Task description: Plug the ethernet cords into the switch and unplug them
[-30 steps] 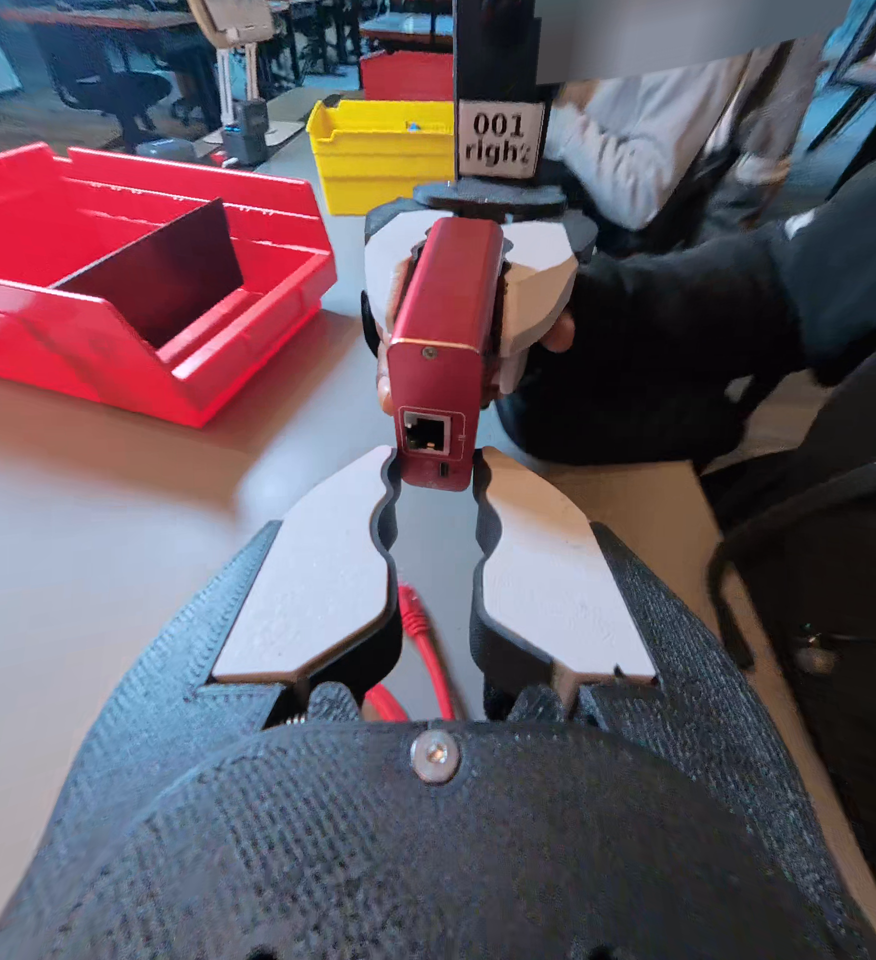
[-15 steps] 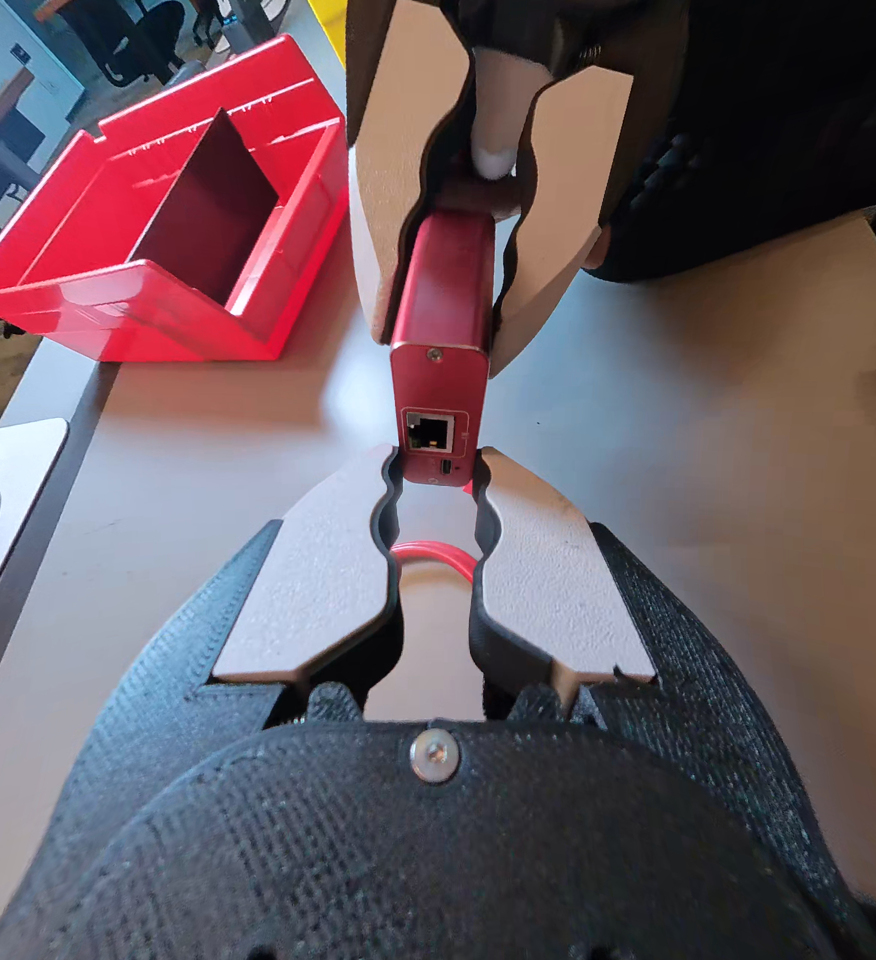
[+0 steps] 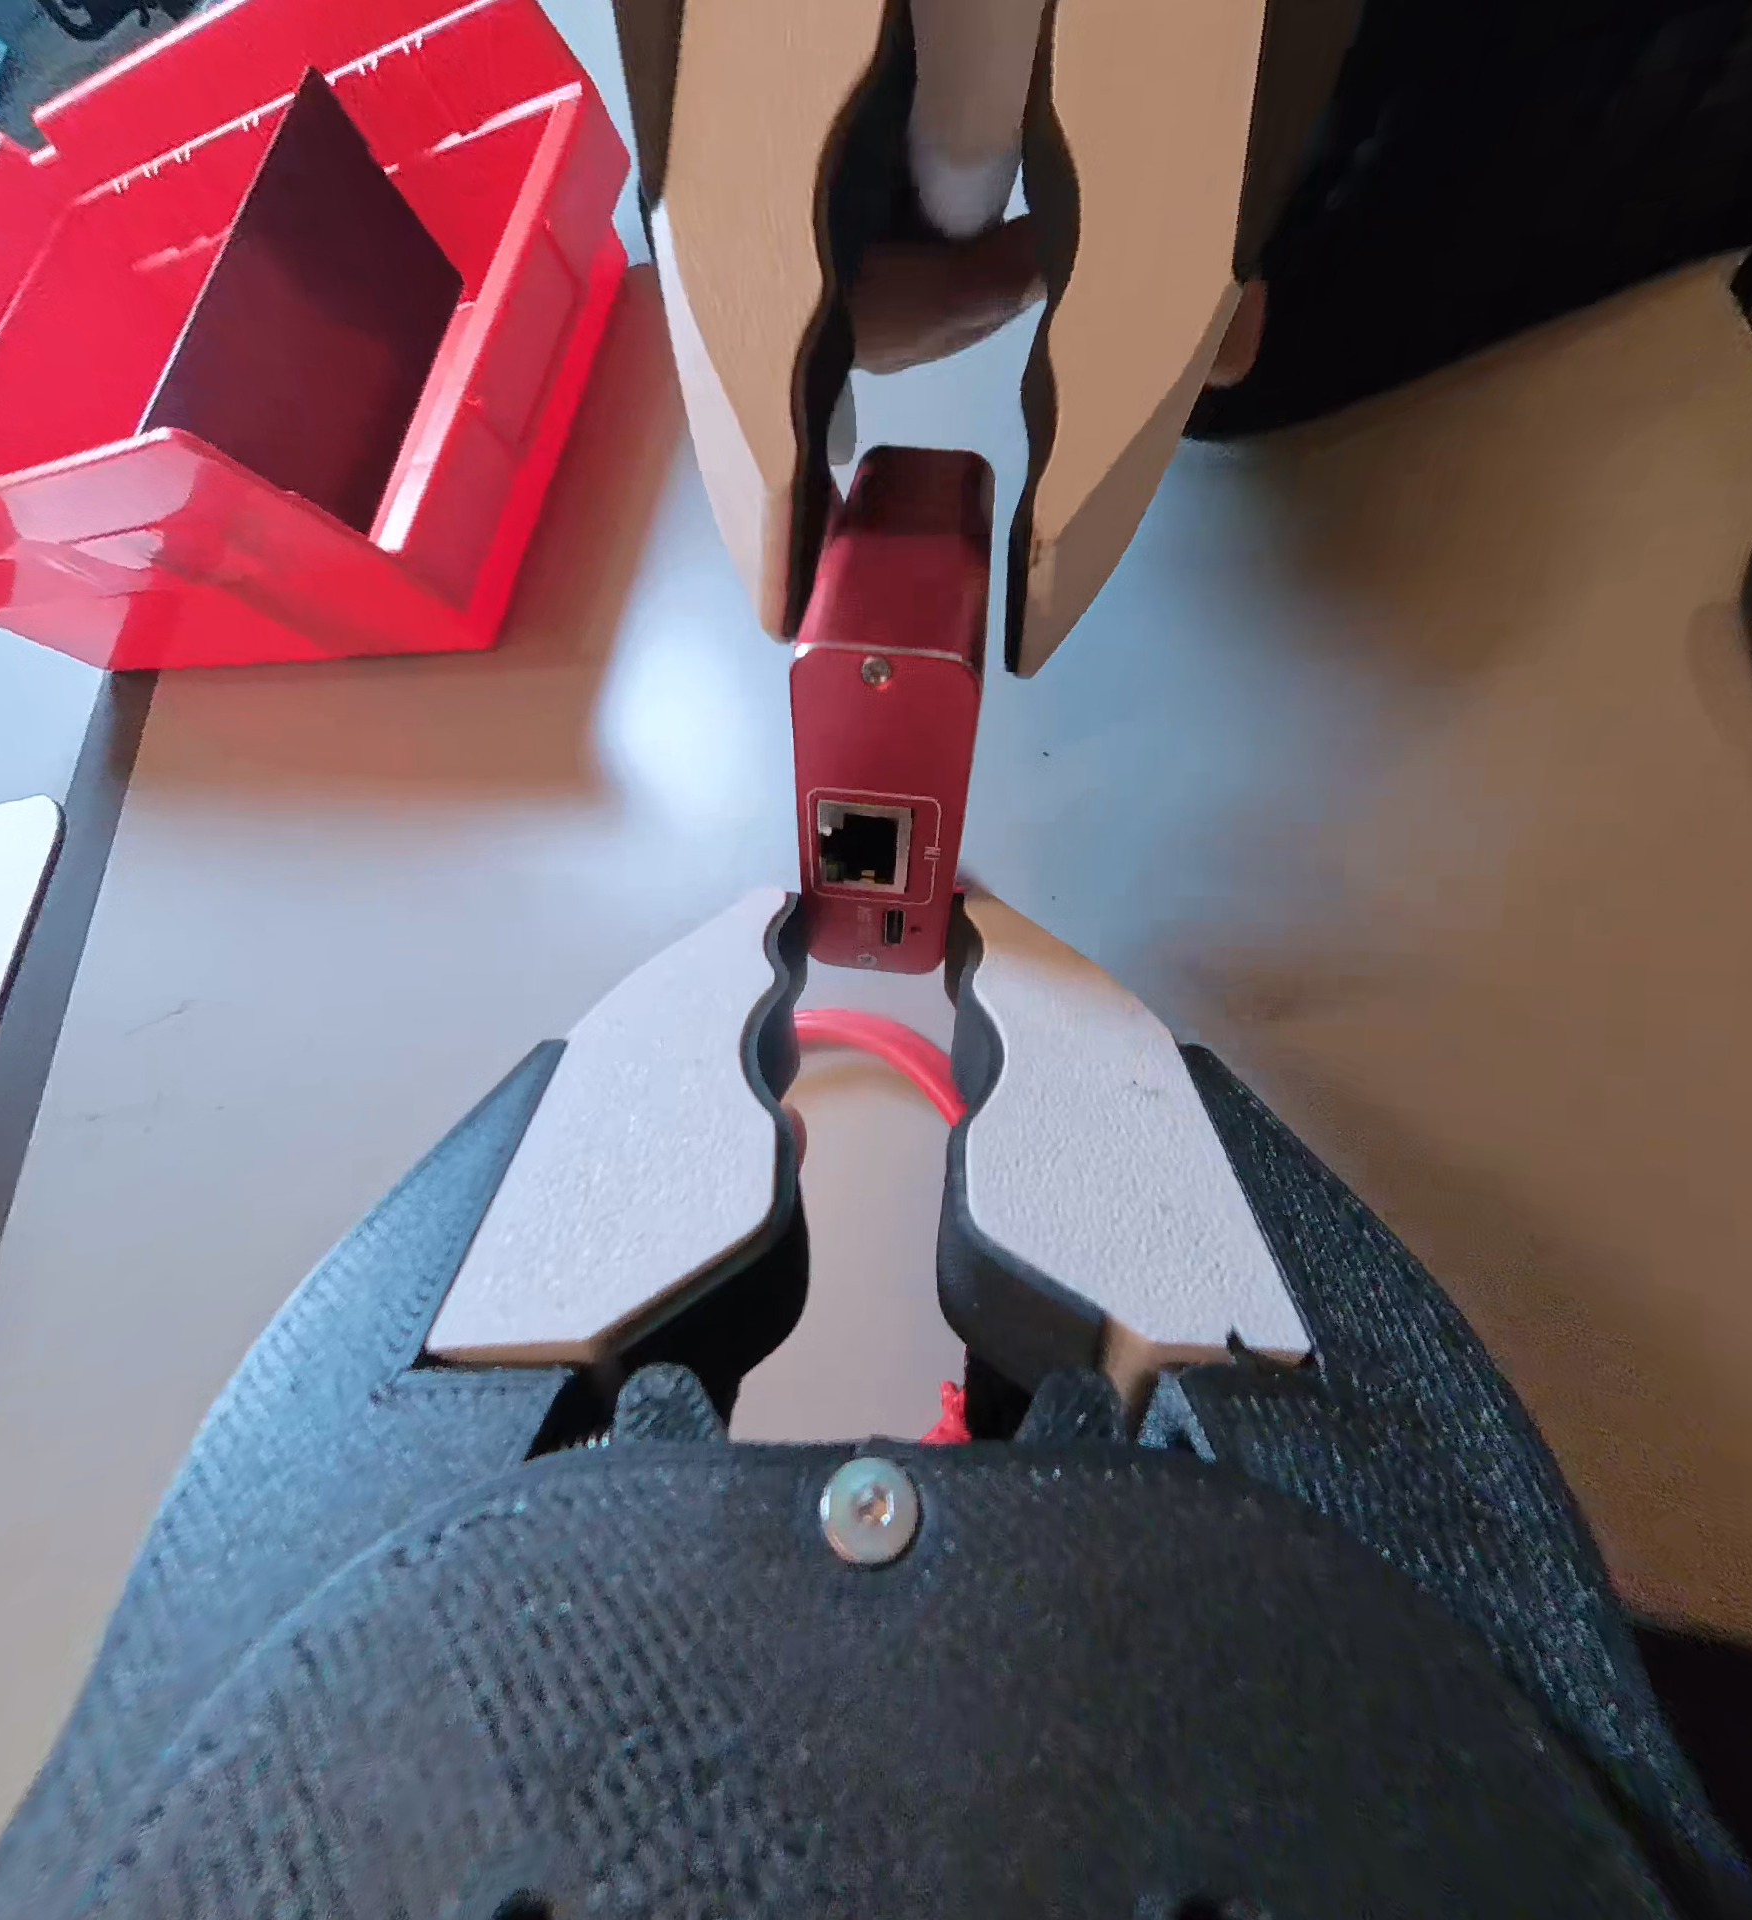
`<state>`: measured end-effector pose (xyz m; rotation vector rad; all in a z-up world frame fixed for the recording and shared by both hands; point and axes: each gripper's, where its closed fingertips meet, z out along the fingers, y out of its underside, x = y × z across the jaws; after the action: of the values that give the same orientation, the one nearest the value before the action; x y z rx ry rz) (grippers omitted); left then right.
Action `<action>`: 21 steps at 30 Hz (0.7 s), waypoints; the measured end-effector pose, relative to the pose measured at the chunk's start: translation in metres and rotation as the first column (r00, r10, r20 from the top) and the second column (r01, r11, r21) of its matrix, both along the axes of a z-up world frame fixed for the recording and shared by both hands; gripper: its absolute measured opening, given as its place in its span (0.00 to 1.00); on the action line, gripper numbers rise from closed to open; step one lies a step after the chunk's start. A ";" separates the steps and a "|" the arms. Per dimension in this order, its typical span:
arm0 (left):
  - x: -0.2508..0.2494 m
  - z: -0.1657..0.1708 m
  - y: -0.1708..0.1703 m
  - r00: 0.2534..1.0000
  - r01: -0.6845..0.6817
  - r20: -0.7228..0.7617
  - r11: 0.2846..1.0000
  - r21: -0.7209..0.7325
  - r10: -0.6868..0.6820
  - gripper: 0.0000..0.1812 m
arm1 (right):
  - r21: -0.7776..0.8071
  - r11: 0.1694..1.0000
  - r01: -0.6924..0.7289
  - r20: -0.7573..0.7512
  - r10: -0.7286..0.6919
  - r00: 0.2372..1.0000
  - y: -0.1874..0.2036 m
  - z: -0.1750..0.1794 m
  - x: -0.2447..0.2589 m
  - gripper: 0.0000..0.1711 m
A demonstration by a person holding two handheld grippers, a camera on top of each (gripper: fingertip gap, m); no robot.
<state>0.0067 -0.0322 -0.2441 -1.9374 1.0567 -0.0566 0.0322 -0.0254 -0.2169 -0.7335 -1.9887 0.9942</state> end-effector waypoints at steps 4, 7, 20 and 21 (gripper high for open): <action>0.009 0.005 0.001 0.999 0.022 0.033 0.999 0.028 -0.023 0.14 | 0.091 0.995 0.027 0.028 -0.030 0.999 0.002 -0.012 -0.002 0.17; 0.007 0.010 0.004 0.999 0.010 0.040 0.997 0.076 -0.013 0.14 | 0.110 0.993 0.049 -0.005 -0.049 0.999 0.005 -0.008 -0.004 0.16; -0.073 0.022 -0.040 0.887 -0.184 0.382 0.957 -0.224 0.260 0.19 | 0.113 0.947 0.300 -0.201 -0.274 0.940 0.068 0.023 -0.005 0.16; -0.065 0.012 -0.041 0.899 -0.169 0.356 0.952 -0.256 0.255 0.19 | 0.121 0.946 0.300 -0.200 -0.272 0.941 0.068 0.022 -0.005 0.16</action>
<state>-0.0588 -0.0729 -0.2321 -2.1159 0.5899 -0.4323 0.0270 0.0423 -0.1954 -0.7933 -1.7187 0.7031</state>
